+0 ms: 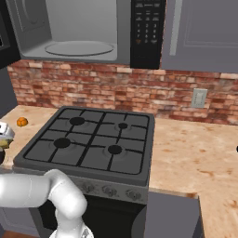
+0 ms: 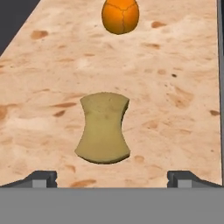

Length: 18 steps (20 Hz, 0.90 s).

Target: Place the sponge inside the microwave to prepare for sanitizing.

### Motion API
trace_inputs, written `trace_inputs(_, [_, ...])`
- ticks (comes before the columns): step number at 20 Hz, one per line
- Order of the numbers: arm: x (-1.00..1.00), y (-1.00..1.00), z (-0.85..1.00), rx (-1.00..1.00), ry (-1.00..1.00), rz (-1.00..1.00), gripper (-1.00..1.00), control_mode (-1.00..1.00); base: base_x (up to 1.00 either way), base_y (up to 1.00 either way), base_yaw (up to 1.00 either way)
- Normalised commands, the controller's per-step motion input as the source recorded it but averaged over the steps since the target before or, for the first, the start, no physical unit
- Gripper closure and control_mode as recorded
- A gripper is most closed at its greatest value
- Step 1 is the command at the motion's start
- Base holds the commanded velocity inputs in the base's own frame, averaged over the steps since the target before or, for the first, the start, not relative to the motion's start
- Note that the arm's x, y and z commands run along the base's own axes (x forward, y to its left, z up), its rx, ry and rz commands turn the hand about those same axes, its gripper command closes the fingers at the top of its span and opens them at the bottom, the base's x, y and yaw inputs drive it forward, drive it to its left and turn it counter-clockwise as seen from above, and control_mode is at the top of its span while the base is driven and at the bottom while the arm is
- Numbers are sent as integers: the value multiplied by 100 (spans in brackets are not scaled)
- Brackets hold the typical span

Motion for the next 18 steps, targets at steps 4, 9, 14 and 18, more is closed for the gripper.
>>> trace_inputs(4, [6,0,-26,-9,0,0,-100,-100,0,0,0])
trace_inputs(9, [21,3,-16,-7,0,0,-100,-100,0,0,0])
trace_inputs(14, [24,15,0,0,0,0,-100,-100,0,0,0])
trace_inputs(18, [11,18,0,0,0,0,-100,-100,0,0,0])
